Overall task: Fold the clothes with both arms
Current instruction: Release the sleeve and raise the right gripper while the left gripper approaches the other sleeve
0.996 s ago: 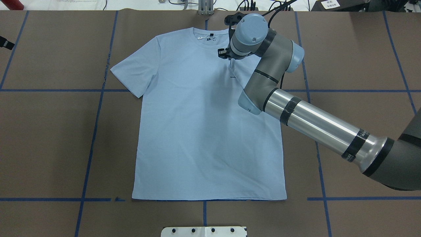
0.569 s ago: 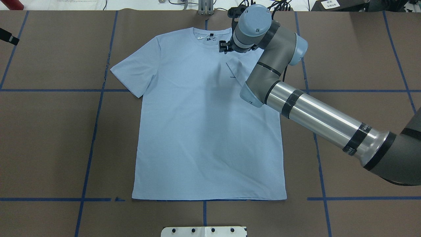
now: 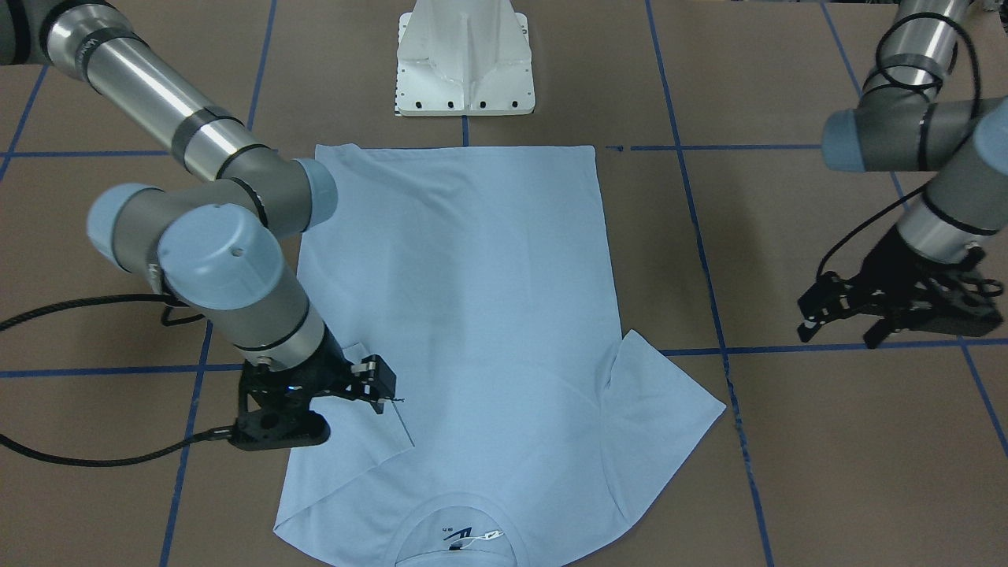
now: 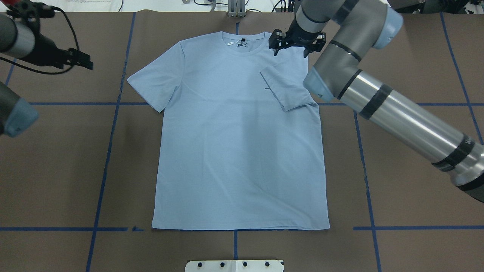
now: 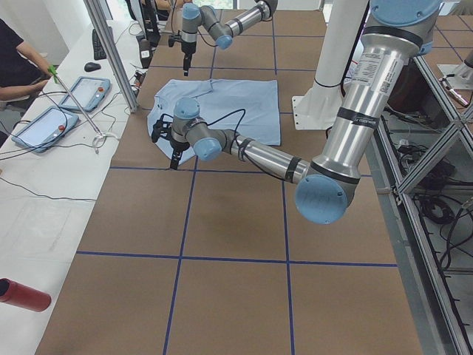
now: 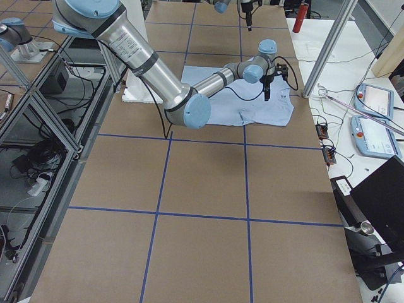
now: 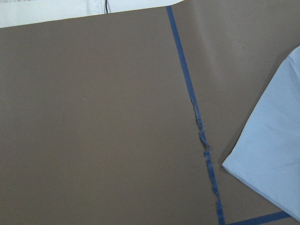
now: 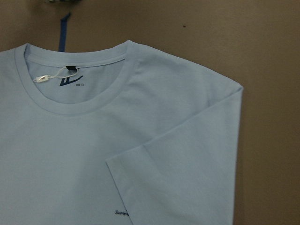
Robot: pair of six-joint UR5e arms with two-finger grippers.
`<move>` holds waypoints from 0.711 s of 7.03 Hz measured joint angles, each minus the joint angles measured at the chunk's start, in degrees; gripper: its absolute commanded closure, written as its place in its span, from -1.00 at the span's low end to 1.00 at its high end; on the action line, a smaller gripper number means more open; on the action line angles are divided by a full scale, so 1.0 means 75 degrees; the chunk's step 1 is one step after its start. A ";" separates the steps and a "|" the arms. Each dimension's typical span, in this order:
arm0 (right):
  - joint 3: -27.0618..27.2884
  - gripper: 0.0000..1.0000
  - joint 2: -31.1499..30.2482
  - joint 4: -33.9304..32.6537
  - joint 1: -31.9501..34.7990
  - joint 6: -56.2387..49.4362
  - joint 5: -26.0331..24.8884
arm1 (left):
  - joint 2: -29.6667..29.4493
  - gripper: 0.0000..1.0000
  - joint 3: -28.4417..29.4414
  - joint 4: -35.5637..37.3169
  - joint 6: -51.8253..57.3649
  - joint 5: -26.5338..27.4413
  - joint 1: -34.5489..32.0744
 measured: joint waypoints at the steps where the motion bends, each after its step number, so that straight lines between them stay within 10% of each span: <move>1: 0.0818 -1.00 -0.0327 -0.1160 0.0299 -0.0518 0.0431 | -0.0141 -1.00 0.0072 -0.0156 -0.0925 0.0531 0.0644; 5: 0.3035 -1.00 -0.1376 -0.3619 0.0774 -0.2227 0.0729 | -0.1198 -0.98 0.1775 -0.0892 -0.1853 0.1435 0.1348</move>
